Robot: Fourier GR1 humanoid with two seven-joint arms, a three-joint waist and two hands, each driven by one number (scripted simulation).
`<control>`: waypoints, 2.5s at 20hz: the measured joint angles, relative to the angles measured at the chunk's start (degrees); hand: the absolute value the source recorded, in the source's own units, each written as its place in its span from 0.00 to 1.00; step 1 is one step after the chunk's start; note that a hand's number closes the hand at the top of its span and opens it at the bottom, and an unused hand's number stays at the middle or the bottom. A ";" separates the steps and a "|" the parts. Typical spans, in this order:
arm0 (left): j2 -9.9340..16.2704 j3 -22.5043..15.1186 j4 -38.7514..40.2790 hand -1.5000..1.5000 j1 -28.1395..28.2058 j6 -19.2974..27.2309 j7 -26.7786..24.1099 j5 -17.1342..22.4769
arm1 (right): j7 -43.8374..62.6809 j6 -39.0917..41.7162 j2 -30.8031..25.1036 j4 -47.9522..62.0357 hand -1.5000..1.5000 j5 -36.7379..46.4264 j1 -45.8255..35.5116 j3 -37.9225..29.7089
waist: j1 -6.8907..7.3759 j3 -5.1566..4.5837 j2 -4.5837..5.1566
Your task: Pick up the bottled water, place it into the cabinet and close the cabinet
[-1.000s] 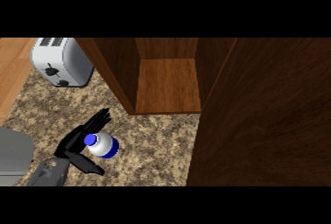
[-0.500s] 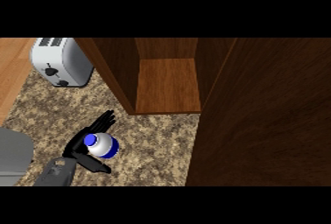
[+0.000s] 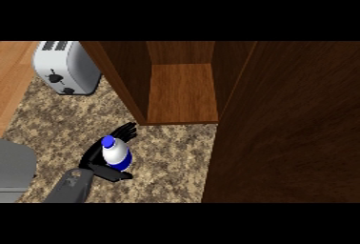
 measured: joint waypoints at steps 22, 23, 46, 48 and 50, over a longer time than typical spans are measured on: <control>-7.38 6.44 -1.32 1.00 -1.85 19.18 -8.29 7.08 | -4.62 2.94 -4.11 0.10 0.00 -1.47 5.13 -10.77 | 0.57 0.10 -0.08; -7.99 6.50 -1.84 1.00 -1.97 19.26 -8.32 7.94 | -5.15 3.51 -4.34 0.06 0.00 -1.68 5.77 -12.00 | 0.65 0.12 -0.14; -6.51 -11.93 -9.87 1.00 -1.62 30.89 0.53 35.42 | -13.97 15.62 -2.65 4.76 0.00 -12.28 11.82 -30.65 | -0.34 0.56 -0.46; -6.23 -12.73 -10.60 1.00 -1.27 32.46 1.07 36.24 | -14.32 16.35 -2.40 5.26 0.00 -13.37 11.71 -31.57 | -0.54 0.60 -0.53; -5.88 -13.80 -11.45 1.00 -0.87 34.20 1.30 37.30 | -14.89 17.11 -2.15 5.94 0.00 -14.58 11.47 -32.24 | -0.79 0.63 -0.52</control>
